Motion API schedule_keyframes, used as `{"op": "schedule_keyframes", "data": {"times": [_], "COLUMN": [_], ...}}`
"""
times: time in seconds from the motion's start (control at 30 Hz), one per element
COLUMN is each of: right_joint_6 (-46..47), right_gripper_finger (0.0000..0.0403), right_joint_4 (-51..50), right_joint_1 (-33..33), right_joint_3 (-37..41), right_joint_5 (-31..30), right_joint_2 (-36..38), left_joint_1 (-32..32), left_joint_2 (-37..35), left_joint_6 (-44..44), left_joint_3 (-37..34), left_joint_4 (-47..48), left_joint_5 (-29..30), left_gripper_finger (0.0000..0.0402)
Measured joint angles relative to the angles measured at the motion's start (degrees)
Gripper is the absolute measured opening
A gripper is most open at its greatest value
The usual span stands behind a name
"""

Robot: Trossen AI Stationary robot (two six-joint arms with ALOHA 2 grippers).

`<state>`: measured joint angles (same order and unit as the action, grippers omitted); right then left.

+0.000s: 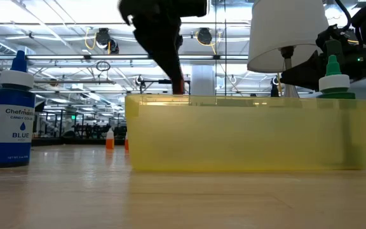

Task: Pick & Place food coloring
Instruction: Put the small red food coloring bottle into the yellow bin, then put the left small orange food coloring bottle into the yellow bin

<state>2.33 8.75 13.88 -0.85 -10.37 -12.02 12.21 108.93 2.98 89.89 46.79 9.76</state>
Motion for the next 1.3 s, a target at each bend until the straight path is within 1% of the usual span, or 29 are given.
{"op": "schedule_keyframes", "data": {"times": [0.17, 0.33, 0.43, 0.53, 0.67, 0.8, 0.93, 1.3], "right_joint_6": [0.00, 0.00, 0.00, -0.01, 0.00, 0.00, 0.00, 0.00], "right_gripper_finger": [0.0181, 0.0181, 0.0181, 0.0181, 0.0181, 0.0181, 0.0181, 0.0181], "right_joint_4": [0.00, 0.00, 0.00, 0.00, 0.00, 0.00, -0.01, -0.01], "right_joint_1": [0.01, -0.01, -0.01, -0.01, -0.01, -0.01, -0.01, -0.01], "right_joint_3": [-0.01, -0.01, 0.01, -0.01, 0.01, 0.00, -0.01, 0.00], "right_joint_5": [0.00, 0.00, 0.00, -0.01, 0.00, 0.00, 0.00, -0.01], "right_joint_2": [0.01, -0.01, 0.01, 0.01, 0.01, -0.01, -0.03, -0.06], "left_joint_1": [2.41, 1.96, 1.44, 0.96, 0.79, 0.85, 0.83, 0.55], "left_joint_2": [4.04, 7.58, 9.39, 10.37, 11.18, 11.45, 11.45, 11.34], "left_joint_6": [1.04, 2.41, 3.20, 3.56, 3.60, 3.77, 5.34, 6.86], "left_joint_3": [-0.02, -0.04, -0.04, -0.07, -0.24, -0.26, -0.31, -0.33], "left_joint_4": [-0.31, -0.07, 0.15, 0.21, -0.40, -0.20, 0.00, 0.30], "left_joint_5": [-1.96, -4.84, -5.35, -6.11, -9.67, -10.21, -10.40, -11.28], "left_gripper_finger": [0.0076, 0.0076, 0.0076, 0.0076, 0.0076, 0.0079, 0.0094, 0.0161]}}
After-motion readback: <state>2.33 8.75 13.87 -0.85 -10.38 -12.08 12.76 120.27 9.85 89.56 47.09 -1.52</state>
